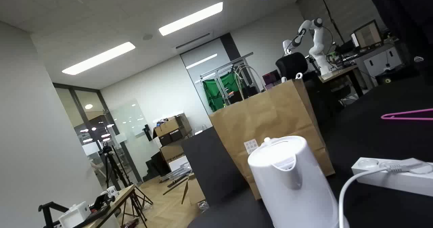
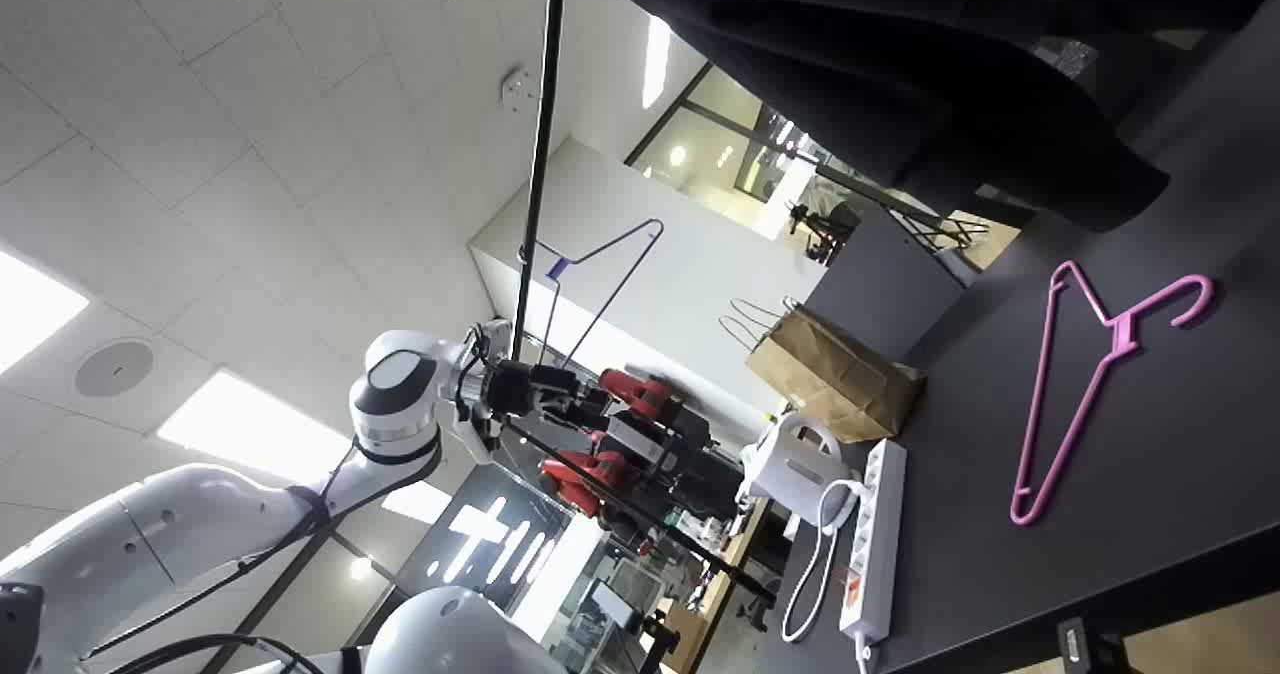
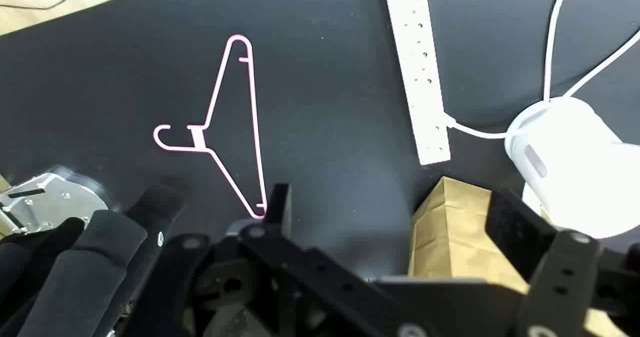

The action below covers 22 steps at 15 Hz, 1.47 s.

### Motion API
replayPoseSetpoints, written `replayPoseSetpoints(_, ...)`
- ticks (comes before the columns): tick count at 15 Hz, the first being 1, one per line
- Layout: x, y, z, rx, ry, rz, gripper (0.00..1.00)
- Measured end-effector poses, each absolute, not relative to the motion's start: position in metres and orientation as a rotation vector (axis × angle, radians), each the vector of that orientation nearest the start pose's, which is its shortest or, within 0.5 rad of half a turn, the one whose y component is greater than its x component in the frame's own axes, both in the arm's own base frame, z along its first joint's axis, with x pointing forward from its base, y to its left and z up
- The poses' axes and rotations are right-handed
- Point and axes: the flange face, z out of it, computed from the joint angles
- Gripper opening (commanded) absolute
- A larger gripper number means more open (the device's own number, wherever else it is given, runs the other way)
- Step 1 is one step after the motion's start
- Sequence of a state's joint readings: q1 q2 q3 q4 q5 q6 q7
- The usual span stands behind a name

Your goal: Hang the pink coat hanger on the rod

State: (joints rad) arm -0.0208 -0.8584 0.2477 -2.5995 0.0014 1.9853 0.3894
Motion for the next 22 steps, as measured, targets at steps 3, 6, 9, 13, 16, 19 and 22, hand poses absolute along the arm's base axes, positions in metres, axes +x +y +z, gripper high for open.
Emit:
replayPoseSetpoints(3,0.313,0.082,0.527,-3.209,0.363,-0.437,1.00)
replayPoseSetpoints(6,0.313,0.082,0.527,-3.209,0.363,-0.437,1.00)
replayPoseSetpoints(9,0.313,0.082,0.527,-3.209,0.363,-0.437,1.00)
replayPoseSetpoints(13,0.313,0.082,0.527,-3.209,0.363,-0.437,1.00)
replayPoseSetpoints(16,0.313,0.082,0.527,-3.211,0.351,-0.441,1.00)
replayPoseSetpoints(19,0.320,0.067,0.522,-3.200,0.321,-0.487,1.00)
replayPoseSetpoints(22,0.334,0.016,0.510,-3.163,0.402,-0.523,1.00)
